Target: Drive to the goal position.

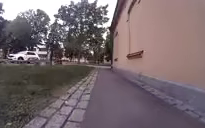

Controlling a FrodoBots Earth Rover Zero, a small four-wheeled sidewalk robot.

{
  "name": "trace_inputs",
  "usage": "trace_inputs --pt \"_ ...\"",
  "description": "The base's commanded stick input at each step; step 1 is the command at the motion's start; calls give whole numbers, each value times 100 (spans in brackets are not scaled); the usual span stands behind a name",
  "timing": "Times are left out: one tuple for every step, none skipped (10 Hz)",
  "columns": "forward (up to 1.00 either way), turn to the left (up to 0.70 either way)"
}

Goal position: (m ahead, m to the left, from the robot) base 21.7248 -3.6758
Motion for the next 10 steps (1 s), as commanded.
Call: trace_inputs --pt "45 0" --pt "45 0" --pt "45 0" --pt "45 0" --pt "45 0" --pt "45 0" --pt "45 0" --pt "45 0" --pt "45 0" --pt "45 0"
